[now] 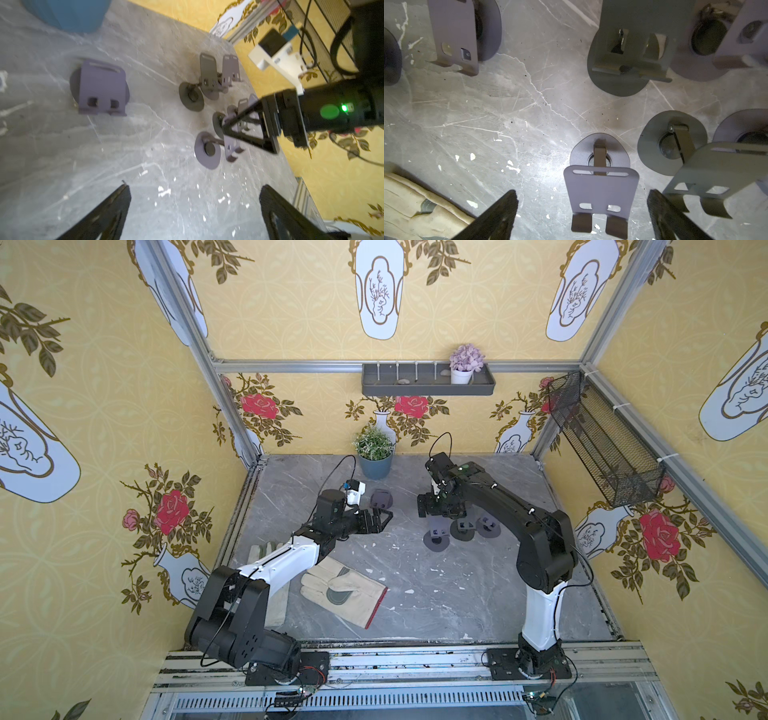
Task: Open the phone stand
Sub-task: Place the phone stand at the center of the board, then pick up the phone stand at the center of the board.
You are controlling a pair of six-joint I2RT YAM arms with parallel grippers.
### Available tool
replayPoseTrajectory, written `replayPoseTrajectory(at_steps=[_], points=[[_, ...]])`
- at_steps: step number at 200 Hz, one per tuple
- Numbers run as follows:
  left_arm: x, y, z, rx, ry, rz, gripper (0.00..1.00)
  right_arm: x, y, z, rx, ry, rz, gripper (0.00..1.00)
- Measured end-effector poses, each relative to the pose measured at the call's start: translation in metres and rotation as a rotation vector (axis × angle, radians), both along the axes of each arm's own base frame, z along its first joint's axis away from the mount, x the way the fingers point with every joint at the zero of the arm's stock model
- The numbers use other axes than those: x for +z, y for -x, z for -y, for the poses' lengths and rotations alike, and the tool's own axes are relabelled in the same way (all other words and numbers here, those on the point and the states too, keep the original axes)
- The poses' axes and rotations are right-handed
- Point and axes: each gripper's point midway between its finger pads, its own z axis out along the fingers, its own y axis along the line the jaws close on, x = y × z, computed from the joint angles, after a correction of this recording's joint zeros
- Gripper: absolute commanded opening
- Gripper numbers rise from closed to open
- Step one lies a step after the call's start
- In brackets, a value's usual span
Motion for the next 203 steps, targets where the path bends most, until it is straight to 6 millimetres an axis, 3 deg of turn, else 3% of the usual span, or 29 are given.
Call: replayPoseTrajectory(at_steps=[33,59,76,117,203], points=[[0.021,-0.049,-0.009,0.139,-0.097,0.049,0.99,0.007,-0.002,-0.002,-0.002,-0.012,0.015,0.98],[0.01,-0.076,-0.027,0.232,-0.245,0.024,0.99,0.015,-0.001,-0.006,-0.005,-0.027,0.03,0.98],[-0.002,-0.086,-0.049,0.288,-0.339,-0.016,0.99,0.022,0.0,-0.009,-0.001,-0.037,0.044,0.98],[-0.038,-0.089,-0.109,0.39,-0.504,-0.14,0.99,0.025,0.005,-0.014,0.01,-0.042,0.049,0.98],[-0.112,-0.082,-0.152,0.323,-0.729,-0.326,0.96,0.023,0.005,-0.025,0.012,-0.048,0.045,0.98]])
